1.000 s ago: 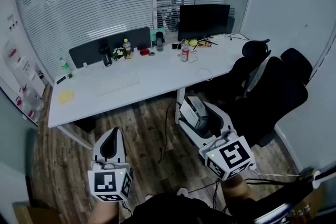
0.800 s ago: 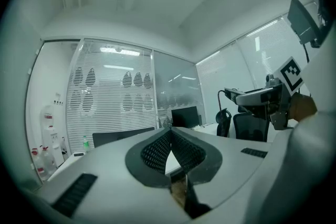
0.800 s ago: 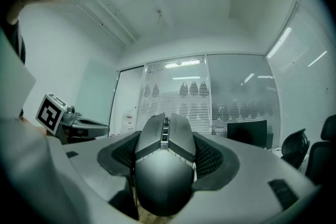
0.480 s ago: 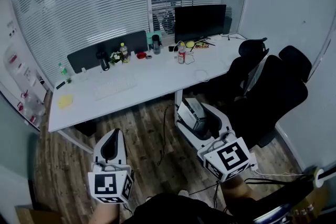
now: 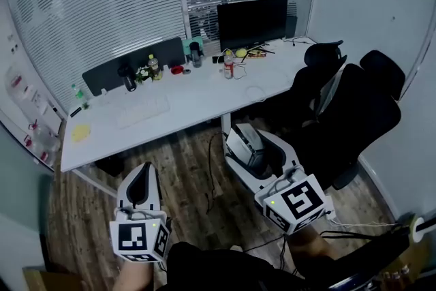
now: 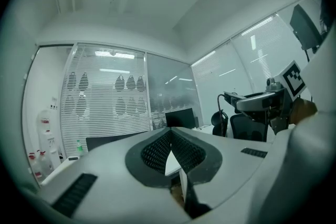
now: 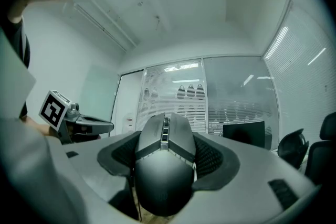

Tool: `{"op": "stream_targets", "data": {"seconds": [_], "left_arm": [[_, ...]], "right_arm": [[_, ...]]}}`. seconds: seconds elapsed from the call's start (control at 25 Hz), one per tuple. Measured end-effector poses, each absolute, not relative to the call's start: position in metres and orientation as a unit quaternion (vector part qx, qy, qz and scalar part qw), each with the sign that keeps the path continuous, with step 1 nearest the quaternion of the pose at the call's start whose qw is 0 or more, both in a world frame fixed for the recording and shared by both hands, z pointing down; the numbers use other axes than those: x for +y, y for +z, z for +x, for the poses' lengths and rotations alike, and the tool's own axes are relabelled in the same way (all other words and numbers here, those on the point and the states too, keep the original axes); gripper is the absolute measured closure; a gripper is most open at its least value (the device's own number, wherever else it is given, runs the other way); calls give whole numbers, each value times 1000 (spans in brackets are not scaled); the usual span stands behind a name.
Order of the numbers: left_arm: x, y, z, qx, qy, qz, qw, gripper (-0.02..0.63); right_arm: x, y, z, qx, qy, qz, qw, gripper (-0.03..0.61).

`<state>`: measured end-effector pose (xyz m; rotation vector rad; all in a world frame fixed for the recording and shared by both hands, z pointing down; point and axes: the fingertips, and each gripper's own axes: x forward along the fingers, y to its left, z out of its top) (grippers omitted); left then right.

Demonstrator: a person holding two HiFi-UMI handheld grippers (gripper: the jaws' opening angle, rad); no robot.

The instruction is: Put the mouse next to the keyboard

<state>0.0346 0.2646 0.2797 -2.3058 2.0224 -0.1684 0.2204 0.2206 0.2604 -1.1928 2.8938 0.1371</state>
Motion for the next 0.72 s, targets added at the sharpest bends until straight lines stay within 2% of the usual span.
{"op": "stream_targets", "data": {"seconds": [0.36,0.72], "left_arm": [[238,296,37,654,-71,-752,31,584],[181,298,-23,655,-57,-753,31,584]], "right_arm": [[197,269,224,920,42,-390,2,281],[149,264,171,918,52,-392,-5,281]]}}
